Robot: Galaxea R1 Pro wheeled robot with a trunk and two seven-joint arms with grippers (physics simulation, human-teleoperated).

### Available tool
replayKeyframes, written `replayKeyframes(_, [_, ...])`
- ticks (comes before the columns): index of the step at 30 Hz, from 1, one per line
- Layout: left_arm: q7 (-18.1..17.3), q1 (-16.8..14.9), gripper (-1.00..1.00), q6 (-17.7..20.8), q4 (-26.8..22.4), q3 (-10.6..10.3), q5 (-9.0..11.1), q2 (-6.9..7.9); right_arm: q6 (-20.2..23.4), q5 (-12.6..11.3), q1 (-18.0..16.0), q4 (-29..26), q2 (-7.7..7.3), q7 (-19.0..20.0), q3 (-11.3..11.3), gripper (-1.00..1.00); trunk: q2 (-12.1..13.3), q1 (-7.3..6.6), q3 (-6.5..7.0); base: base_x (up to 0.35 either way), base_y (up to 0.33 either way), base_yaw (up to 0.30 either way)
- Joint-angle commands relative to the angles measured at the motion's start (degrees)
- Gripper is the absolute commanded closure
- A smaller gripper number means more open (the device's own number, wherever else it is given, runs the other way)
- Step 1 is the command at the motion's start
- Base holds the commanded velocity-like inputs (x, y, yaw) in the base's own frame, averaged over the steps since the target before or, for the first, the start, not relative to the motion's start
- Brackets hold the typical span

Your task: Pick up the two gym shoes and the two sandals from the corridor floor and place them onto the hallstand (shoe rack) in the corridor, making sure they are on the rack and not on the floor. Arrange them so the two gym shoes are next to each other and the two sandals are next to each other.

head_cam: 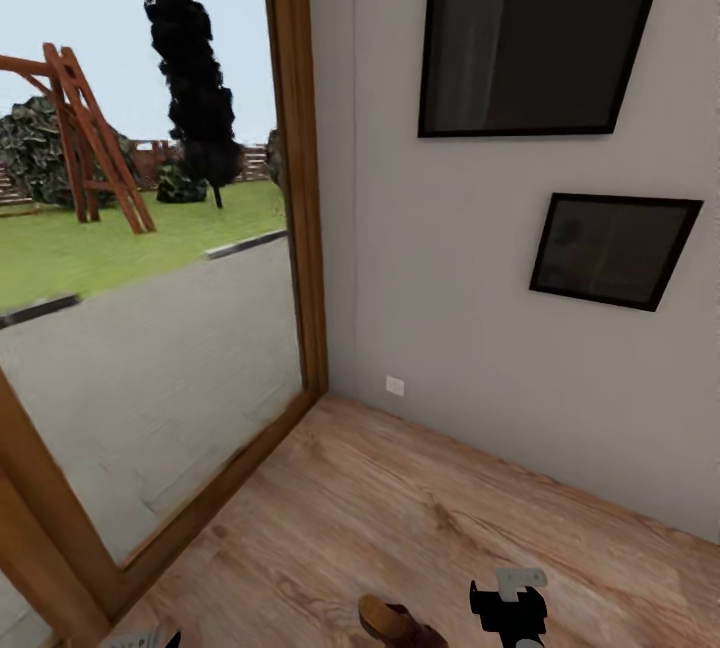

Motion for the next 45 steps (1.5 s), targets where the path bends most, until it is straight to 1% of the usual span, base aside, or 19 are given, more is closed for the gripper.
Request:
replayKeyframes(1, [-0.2, -0.1, -1.0, -0.2, 0.0, 0.5, -0.6, -0.01, -0.2, 0.6, -0.1, 0.1, 0.02, -0.3, -0.5, -1.0, 0.0, 0.01, -0.05, 0.215, 0.227, -0.25])
replayKeyframes(9, [-0.2, -0.1, -1.0, -0.2, 0.0, 0.5, -0.6, -0.01, -0.2, 0.6, -0.1, 0.1, 0.02, -0.3, -0.5, -1.0, 0.0, 0.01, -0.04, 0.129, 0.172, -0.25])
replayKeyframes(22, [-0.2, -0.1, -1.0, -0.2, 0.1, 0.5, -0.6, -0.01, -0.2, 0.6, -0.1, 0.1, 0.02, -0.3, -0.5, -1.0, 0.0, 0.01, -0.04, 0.007, 0.029, -0.25])
replayKeyframes(30, [-0.2, -0.1, -1.0, -0.2, 0.1, 0.5, -0.6, -0.01, -0.2, 0.6, -0.1, 0.1, 0.02, -0.3, -0.5, -1.0, 0.0, 0.01, -0.04, 0.0, 0.173, -0.249])
replayKeyframes(35, [-0.2, -0.1, -1.0, -0.2, 0.1, 0.5, -0.6, -0.01, -0.2, 0.6, -0.1, 0.1, 0.02, -0.3, -0.5, -1.0, 0.0, 0.01, -0.04, 0.0, 0.12, -0.197])
replayKeyframes(45, [-0.2, 0.0, -1.0, -0.2, 0.1, 0.6, -0.6, -0.01, -0.2, 0.6, -0.1, 0.1, 0.02, -0.3, -0.5, -1.0, 0.0, 0.01, -0.04, 0.0, 0.022, -0.155])
